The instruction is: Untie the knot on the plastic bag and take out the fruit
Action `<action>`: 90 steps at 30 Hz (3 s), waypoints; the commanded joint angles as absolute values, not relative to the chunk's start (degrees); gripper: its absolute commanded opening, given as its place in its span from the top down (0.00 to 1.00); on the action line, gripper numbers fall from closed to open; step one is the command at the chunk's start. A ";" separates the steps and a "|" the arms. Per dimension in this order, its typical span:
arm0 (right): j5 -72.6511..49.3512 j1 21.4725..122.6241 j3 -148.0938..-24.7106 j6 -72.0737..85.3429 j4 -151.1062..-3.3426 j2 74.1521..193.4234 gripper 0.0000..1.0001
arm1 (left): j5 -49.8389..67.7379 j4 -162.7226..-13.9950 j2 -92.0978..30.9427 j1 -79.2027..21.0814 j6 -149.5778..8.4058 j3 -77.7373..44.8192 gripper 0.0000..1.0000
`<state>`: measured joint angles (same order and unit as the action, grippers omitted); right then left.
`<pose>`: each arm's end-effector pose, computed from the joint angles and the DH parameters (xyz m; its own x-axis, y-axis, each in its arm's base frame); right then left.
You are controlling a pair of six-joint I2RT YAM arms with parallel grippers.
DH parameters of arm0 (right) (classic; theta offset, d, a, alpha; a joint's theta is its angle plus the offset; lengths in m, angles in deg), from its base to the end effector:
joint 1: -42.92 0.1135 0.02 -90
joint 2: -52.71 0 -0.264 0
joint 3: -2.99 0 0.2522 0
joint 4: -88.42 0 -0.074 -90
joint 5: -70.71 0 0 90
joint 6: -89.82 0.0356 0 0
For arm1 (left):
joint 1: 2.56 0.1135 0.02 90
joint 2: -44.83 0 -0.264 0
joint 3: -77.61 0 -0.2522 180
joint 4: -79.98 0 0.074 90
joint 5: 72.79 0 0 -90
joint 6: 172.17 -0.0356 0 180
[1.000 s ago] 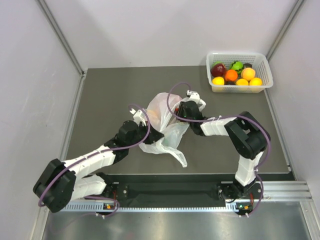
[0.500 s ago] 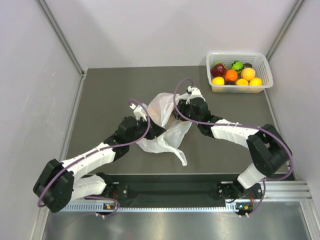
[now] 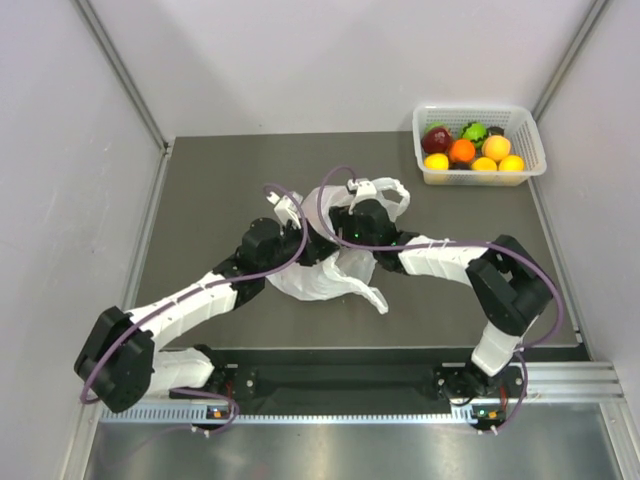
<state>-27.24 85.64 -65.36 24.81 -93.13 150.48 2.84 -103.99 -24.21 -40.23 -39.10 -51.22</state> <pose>0.2766 0.2487 0.2001 -0.5572 0.0550 -0.8286 -0.3825 0.8687 0.3149 0.2090 -0.1725 0.2566 -0.6734 -0.3158 -0.6684 0.4419 0.5528 -0.7064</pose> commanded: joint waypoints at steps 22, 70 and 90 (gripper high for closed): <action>-44.42 83.71 -72.37 14.85 -112.47 162.30 0.24 | -1.33 -106.56 -30.14 -40.62 -40.59 -52.15 1.00; 32.55 67.35 -62.98 24.87 -78.17 138.68 0.95 | 6.66 -101.90 -26.37 -40.97 -43.76 -55.67 1.00; -19.11 43.38 -79.23 31.10 -77.10 132.32 1.00 | 7.63 -89.69 -16.08 -40.97 -49.20 -52.95 1.00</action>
